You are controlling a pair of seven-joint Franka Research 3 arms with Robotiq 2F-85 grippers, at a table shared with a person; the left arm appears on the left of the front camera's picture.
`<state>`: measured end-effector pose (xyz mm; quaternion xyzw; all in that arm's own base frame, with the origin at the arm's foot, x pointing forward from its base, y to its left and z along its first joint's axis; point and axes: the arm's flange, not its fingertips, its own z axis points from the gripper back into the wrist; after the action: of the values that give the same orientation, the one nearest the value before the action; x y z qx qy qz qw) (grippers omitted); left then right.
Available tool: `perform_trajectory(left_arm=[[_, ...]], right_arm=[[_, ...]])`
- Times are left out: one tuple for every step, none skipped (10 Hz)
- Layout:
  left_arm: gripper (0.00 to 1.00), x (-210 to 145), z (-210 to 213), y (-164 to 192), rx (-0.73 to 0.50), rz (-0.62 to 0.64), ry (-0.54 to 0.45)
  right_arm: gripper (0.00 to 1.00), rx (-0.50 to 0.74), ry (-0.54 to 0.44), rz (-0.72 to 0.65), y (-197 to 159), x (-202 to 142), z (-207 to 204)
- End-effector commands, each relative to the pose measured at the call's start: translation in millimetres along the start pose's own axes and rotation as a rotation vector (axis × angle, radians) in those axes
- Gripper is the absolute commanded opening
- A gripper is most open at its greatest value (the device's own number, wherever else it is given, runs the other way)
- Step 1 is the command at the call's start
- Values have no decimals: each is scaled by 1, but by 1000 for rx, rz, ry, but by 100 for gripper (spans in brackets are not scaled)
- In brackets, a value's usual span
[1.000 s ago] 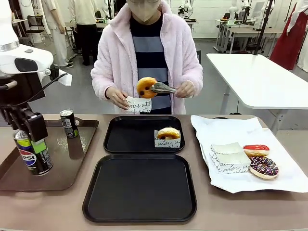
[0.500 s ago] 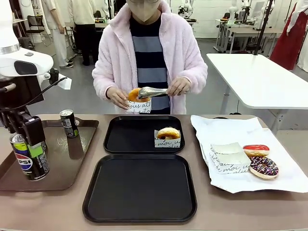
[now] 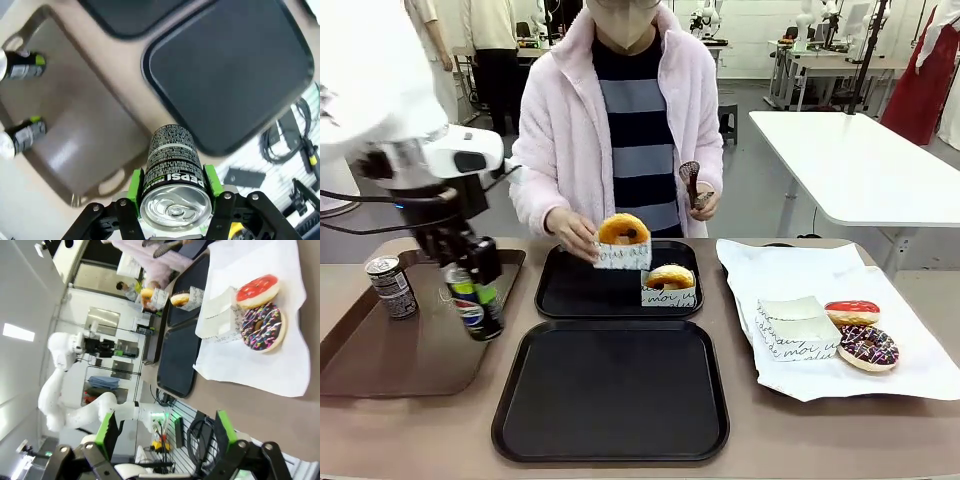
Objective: Set up donuts and drinks on trays.
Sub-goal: Pick up one Pepsi coke and place it on the Flat Tray.
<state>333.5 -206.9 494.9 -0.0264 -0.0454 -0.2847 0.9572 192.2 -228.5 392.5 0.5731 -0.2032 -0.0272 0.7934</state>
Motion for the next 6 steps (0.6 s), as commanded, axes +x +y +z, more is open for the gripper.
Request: perform_trajectory(left_arm=[[58,21,-12,2,-10,12,26],[58,5,4,6,-29,4,98],[58,-34,38,7,-49,-61,177],[58,-82,68,1,-87,-146,171],[58,-115,83,-5,-79,-196,139],[58,-121,86,-6,-61,-198,108]], right_arm=[[100,21,-18,18,0,2,0],[100,21,-18,18,0,2,0],[100,21,-18,18,0,2,0],[100,21,-18,18,0,2,0],[100,21,-18,18,0,2,0],[100,21,-18,18,0,2,0]])
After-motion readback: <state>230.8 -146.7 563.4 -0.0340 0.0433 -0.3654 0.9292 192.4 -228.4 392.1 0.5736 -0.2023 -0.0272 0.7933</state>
